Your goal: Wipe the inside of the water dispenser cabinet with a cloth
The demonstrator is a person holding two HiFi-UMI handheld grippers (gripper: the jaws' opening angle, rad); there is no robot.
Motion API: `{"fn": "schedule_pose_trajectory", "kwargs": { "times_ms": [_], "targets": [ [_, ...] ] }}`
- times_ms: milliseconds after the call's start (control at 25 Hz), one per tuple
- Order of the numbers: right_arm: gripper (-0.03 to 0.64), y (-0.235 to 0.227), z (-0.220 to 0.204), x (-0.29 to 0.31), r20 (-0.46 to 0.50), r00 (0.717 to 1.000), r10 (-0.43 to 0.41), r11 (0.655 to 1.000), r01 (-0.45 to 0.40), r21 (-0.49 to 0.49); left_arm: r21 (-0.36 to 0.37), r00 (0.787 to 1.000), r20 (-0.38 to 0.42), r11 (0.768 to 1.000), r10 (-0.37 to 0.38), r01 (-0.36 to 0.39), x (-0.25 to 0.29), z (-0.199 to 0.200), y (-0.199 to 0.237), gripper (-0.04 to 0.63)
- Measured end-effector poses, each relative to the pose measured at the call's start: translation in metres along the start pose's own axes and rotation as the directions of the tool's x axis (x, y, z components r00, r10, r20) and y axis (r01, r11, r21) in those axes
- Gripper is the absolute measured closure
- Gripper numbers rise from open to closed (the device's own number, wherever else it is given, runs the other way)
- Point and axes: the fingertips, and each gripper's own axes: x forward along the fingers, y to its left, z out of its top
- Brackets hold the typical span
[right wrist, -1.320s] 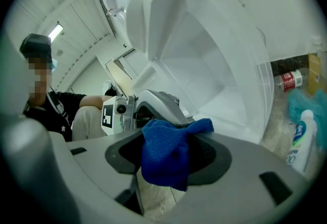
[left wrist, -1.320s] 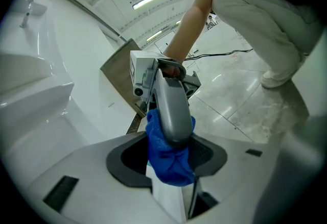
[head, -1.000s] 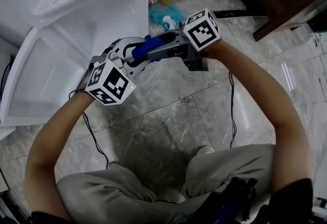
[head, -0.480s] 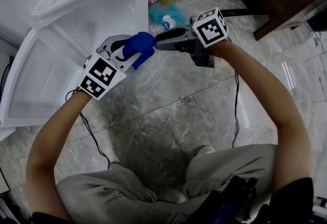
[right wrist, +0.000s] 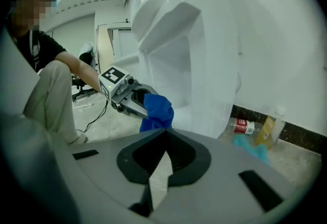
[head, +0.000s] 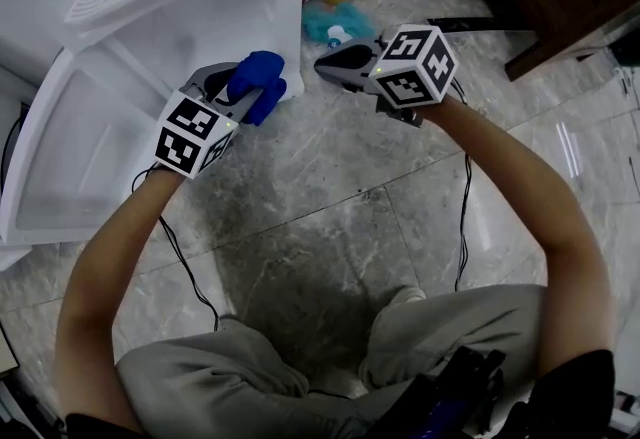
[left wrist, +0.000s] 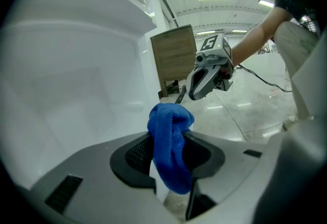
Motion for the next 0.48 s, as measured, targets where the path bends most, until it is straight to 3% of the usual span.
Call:
{"fn": "schedule_pose_trajectory", "kwargs": {
  "times_ms": [240, 480],
  "targets": [
    [0.618, 0.003, -0.003, 0.016, 0.003, 1.000, 0.020, 1.000, -0.020, -0.010, -0.024, 0.988, -0.103, 0.993, 0.113, -0.116, 0.018, -0.034, 0.045, 0.445],
    [0.618, 0.018, -0.030, 0.027, -0.062, 0.997, 0.050, 0.998, -0.053, -0.041, 0.149, 0.954, -0.190, 0.967, 0.233, -0.207, 0.069, -0.056, 0.088, 0.445]
  ]
}}
